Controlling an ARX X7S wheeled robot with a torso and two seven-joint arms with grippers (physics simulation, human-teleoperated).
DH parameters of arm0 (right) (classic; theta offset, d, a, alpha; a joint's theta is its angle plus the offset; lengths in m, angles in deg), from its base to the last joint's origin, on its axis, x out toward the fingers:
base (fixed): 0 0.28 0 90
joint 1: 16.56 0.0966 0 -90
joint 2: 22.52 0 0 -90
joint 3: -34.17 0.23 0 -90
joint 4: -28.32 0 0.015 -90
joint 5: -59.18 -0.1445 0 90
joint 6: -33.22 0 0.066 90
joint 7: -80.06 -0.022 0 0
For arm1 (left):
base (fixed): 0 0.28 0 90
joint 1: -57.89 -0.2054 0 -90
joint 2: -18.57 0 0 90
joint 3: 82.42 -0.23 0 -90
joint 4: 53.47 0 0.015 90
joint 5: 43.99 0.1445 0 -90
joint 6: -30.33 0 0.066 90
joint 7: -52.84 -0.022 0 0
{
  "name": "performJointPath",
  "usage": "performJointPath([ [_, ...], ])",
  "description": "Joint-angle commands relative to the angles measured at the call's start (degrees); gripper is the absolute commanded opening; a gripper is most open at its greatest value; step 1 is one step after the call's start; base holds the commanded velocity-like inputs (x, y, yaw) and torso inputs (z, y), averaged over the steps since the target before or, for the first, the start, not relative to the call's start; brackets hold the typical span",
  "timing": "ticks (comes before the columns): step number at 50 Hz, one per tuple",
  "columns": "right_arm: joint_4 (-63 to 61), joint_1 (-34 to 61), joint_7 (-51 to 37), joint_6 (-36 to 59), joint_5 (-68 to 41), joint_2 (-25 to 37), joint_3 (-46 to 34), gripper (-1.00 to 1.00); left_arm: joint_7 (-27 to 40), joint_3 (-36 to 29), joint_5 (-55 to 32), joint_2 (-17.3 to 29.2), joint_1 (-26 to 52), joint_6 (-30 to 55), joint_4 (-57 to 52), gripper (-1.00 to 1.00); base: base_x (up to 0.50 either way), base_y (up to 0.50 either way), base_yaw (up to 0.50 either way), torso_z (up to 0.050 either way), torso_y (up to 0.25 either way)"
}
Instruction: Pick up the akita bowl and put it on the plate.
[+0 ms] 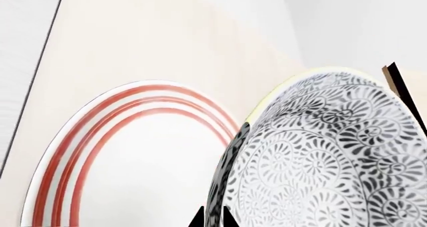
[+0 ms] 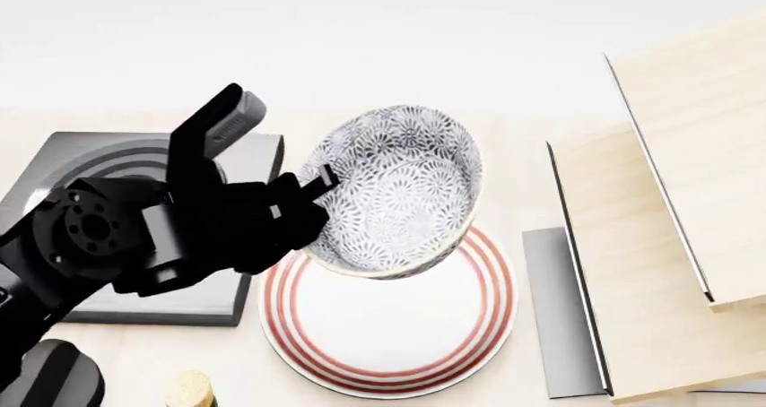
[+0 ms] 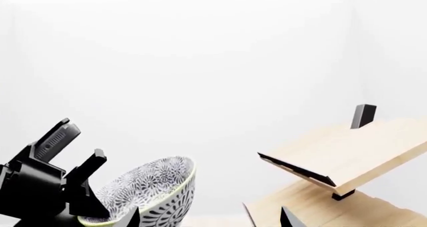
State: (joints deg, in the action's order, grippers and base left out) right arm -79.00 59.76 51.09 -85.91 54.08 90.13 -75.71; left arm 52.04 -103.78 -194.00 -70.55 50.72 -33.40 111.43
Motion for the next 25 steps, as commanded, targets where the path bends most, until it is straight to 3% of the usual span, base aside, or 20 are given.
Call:
performJointPath([
  [1, 0.33, 0.17, -0.06, 0.02, 0.09, -0.04, -0.25, 1.00, -1.93, -12.72, -13.04, -0.54, 1.15, -2.72, 0.07, -1.00, 0.00, 0.00, 0.00, 0.000, 0.000],
  [14, 0.19, 0.35, -0.15, 0.24, 0.19, 0.05, -0.44, 1.00, -3.31, -18.78, -18.86, -0.79, 1.32, -3.39, 0.06, -1.00, 0.00, 0.00, 0.00, 0.000, 0.000],
  [22, -0.01, 0.46, -0.22, 0.54, 0.10, 0.17, -0.45, 1.00, -2.20, -13.73, -10.80, -0.86, 0.89, -3.67, 0.01, -1.00, 0.00, 0.00, 0.00, 0.000, -0.010],
  [25, 0.17, 0.55, -0.22, 0.56, 0.27, 0.06, -0.63, 1.00, -3.10, -14.16, -12.93, -0.83, 1.33, -3.42, 0.05, -1.00, 0.00, 0.00, 0.00, 0.000, -0.051],
])
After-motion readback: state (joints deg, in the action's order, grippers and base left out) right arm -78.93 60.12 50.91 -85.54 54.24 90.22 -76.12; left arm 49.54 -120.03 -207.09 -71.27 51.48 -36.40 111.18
